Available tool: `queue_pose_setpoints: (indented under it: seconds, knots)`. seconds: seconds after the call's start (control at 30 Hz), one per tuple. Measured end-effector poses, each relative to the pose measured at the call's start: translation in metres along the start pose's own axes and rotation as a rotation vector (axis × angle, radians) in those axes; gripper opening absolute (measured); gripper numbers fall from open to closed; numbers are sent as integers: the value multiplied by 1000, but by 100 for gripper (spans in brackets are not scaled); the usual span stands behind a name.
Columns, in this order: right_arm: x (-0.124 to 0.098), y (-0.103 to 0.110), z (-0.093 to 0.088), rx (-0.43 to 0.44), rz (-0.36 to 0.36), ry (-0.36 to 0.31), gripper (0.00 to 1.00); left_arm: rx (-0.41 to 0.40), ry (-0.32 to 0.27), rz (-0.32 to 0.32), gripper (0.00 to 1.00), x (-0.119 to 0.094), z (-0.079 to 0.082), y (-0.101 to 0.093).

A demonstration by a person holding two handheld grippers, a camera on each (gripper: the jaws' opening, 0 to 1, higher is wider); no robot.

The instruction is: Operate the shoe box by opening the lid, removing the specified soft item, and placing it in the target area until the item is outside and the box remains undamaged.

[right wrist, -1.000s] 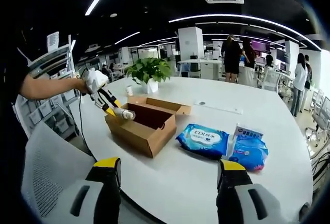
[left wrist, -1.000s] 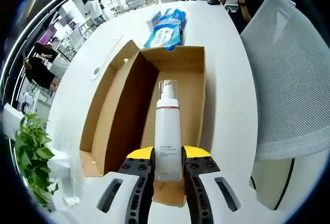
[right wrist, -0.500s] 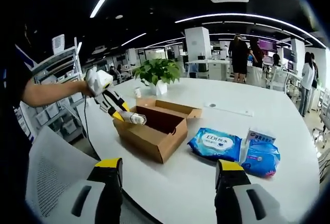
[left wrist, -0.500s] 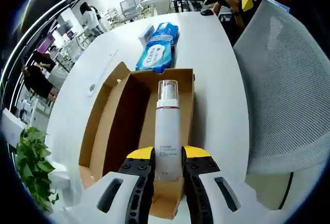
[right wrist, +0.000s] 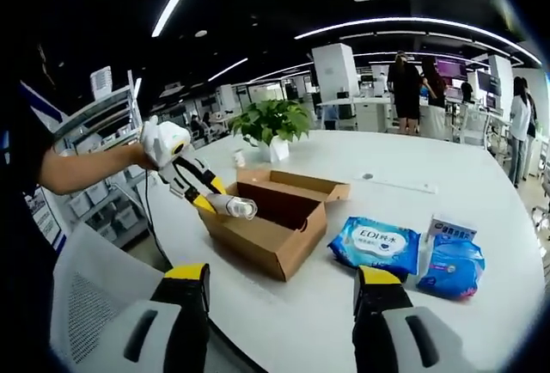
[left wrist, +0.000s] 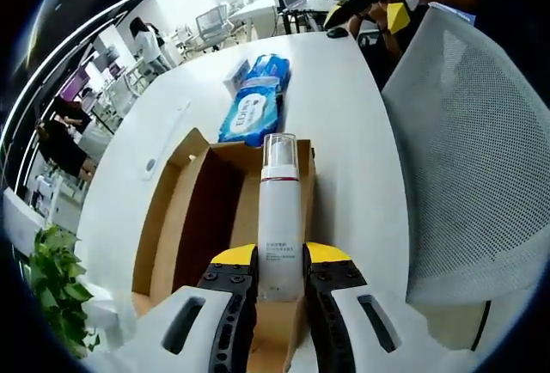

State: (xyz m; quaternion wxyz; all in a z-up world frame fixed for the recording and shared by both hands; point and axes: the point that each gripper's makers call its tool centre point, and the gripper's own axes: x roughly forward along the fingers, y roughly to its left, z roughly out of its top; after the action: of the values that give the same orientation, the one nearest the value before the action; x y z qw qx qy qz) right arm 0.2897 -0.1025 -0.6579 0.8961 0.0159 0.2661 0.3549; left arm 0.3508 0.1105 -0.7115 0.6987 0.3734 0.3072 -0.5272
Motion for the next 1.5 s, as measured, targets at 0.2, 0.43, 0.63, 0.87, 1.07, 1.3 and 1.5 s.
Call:
queue_pose_setpoints:
  seconds: [0.2, 0.43, 0.63, 0.87, 1.07, 1.3, 1.5]
  knots:
    - [9, 5, 3, 10, 29, 3, 64, 12, -17, -7, 18, 3, 9, -5]
    - [20, 9, 5, 30, 53, 5, 62, 16, -35, -20, 18, 7, 16, -9]
    - [26, 12, 4, 46, 73, 12, 60, 32, -50, -26, 18, 8, 24, -14]
    - [34, 20, 10, 80, 111, 2, 56, 48, -78, -42, 18, 10, 37, -23]
    - [42, 28, 6, 116, 145, 22, 55, 64, -95, -48, 18, 11, 46, -28]
    - [47, 37, 4, 167, 191, 32, 49, 86, -120, -55, 18, 10, 57, -34]
    - [53, 41, 8, 205, 213, 22, 47, 92, -145, -68, 18, 11, 67, -39]
